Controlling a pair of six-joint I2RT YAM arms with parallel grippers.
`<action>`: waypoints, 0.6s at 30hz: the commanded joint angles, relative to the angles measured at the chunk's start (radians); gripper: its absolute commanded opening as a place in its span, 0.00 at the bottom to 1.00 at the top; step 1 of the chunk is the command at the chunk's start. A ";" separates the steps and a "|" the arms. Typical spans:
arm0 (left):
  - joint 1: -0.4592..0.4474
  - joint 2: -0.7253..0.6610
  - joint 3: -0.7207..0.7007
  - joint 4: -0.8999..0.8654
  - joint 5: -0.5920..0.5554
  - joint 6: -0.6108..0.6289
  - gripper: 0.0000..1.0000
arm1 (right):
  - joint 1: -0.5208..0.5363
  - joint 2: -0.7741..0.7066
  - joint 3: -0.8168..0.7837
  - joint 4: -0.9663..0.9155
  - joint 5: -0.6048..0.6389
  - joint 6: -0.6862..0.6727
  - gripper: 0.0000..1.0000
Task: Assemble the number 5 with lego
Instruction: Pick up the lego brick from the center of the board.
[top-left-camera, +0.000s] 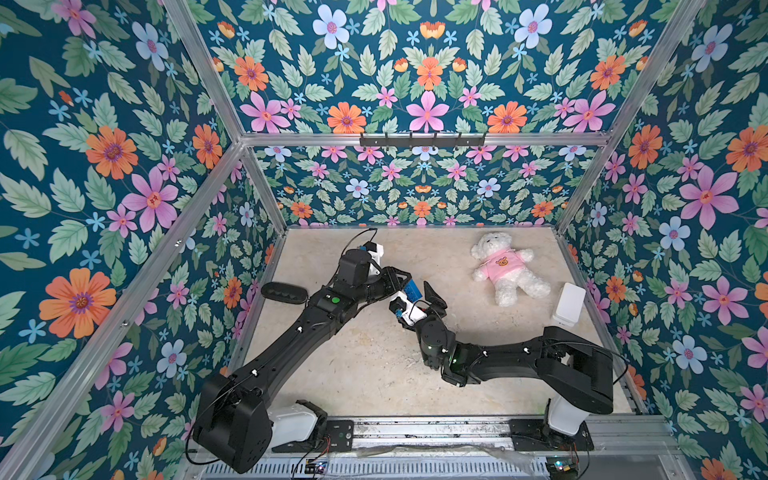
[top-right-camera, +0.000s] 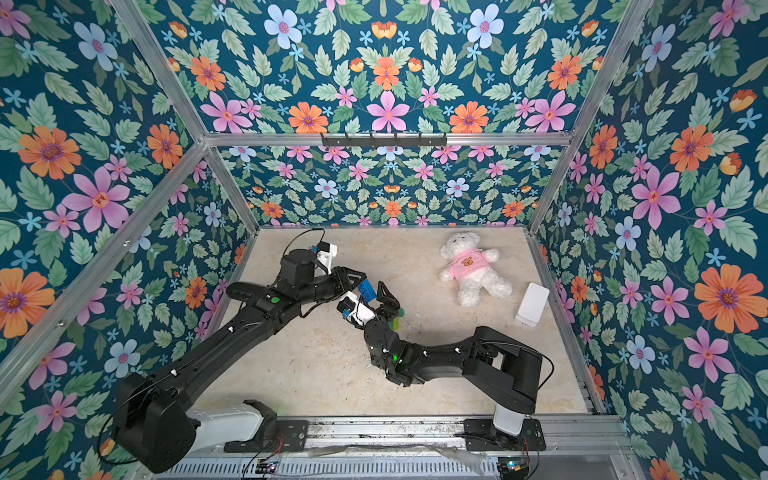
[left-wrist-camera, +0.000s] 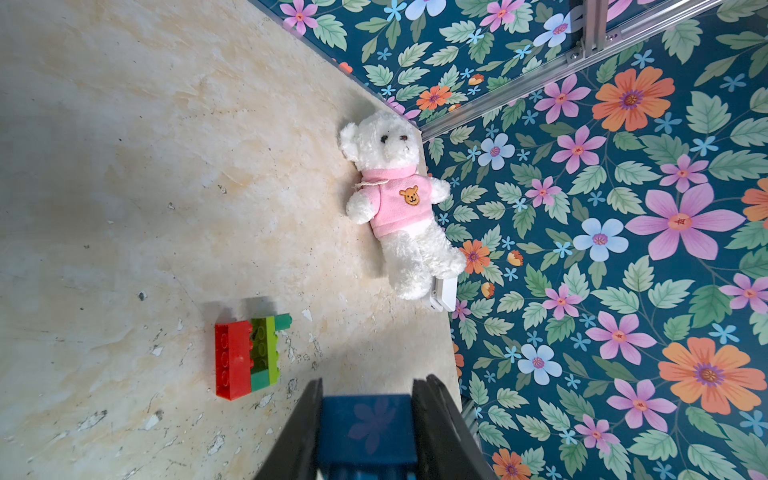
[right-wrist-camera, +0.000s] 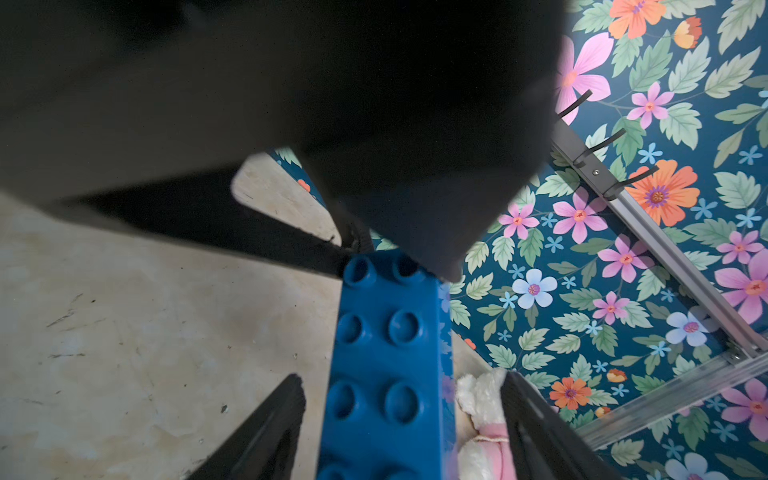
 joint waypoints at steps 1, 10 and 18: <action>0.002 -0.010 0.000 0.024 0.003 0.001 0.01 | -0.001 0.002 0.014 0.041 0.047 -0.016 0.69; 0.002 -0.009 0.001 0.024 0.003 0.000 0.07 | -0.004 0.008 0.042 0.029 0.085 -0.024 0.43; 0.002 -0.004 0.013 0.022 0.002 0.005 0.33 | -0.013 -0.069 0.083 -0.243 0.048 0.191 0.31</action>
